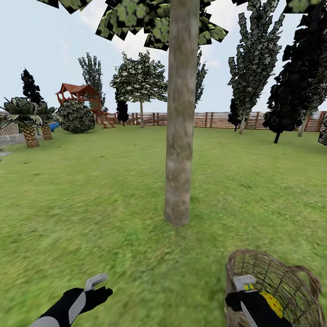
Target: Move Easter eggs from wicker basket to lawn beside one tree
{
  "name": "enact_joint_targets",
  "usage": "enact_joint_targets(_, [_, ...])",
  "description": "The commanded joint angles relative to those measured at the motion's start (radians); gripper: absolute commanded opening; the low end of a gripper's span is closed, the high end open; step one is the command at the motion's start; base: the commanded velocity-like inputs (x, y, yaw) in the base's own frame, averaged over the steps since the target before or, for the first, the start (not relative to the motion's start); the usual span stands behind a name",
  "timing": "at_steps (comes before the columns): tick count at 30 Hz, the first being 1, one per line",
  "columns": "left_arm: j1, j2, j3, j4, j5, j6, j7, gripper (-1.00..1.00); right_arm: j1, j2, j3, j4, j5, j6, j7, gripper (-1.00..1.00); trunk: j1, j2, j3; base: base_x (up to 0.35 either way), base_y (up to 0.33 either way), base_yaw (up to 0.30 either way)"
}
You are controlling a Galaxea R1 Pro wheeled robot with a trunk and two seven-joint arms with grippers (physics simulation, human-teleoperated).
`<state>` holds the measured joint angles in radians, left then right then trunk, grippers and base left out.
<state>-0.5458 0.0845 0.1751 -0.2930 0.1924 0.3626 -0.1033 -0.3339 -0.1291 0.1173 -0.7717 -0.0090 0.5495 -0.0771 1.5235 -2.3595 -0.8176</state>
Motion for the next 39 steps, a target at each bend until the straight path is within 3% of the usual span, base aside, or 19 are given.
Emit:
enact_joint_targets(1, [0.0, 0.0, 0.005, -0.002, 0.004, 0.007, -0.003, 1.0, -0.001, -0.001, 0.005, -0.001, -0.002, 0.006, -0.006, 1.0, 0.0, 0.0, -0.001, 0.0, 0.0, 0.0])
enact_joint_targets(9, [0.0, 0.0, 0.006, -0.002, 0.005, 0.007, -0.004, 1.0, -0.001, -0.001, 0.004, -0.001, -0.003, 0.007, -0.006, 1.0, 0.0, 0.0, -0.001, 0.007, 0.0, 0.0])
enact_joint_targets(21, [0.0, -0.002, 0.006, -0.001, 0.004, 0.001, -0.007, 1.0, -0.001, -0.001, 0.004, -0.003, -0.003, 0.009, -0.006, 1.0, 0.0, 0.0, -0.001, 0.215, 0.0, 0.0])
enact_joint_targets(39, [0.0, -0.019, 0.004, 0.005, 0.004, 0.007, -0.006, 1.0, -0.001, -0.002, 0.004, -0.003, -0.003, 0.01, -0.006, 1.0, -0.069, 0.126, 0.055, 0.002, 0.0, 0.0])
